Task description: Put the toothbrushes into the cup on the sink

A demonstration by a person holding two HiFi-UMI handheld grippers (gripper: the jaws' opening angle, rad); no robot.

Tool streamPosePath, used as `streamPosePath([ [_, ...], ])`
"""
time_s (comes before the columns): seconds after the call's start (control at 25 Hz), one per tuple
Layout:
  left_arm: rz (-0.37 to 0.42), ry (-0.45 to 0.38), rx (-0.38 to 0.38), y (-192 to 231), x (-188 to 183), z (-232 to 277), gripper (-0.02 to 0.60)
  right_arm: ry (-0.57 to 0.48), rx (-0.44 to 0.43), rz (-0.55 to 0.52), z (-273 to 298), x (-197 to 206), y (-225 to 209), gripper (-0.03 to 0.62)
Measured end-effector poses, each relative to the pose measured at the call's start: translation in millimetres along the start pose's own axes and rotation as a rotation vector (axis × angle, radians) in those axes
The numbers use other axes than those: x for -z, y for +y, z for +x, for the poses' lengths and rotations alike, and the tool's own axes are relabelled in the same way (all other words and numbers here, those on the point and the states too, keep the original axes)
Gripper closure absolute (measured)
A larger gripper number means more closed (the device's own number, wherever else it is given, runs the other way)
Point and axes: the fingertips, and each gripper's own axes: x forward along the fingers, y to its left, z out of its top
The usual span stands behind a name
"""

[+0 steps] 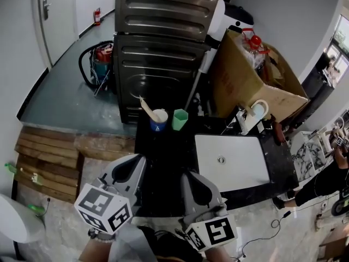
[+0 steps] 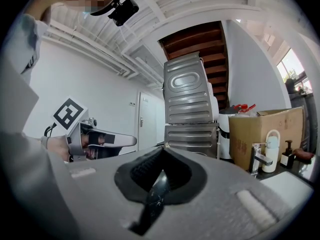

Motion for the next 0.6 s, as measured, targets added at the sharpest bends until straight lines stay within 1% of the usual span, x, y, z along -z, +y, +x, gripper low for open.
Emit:
streamPosePath([
  [0.16,-0.001,-0.011,-0.002,-23,1,-3,0.578,-0.003,-0.010,0.005,-20,-1,-5,0.595],
  [0.6,-0.002,-0.010,-0.006,-107,19,-13,0.578,-0.012,-0.040,0.015,-91,-1,-29,0.595],
])
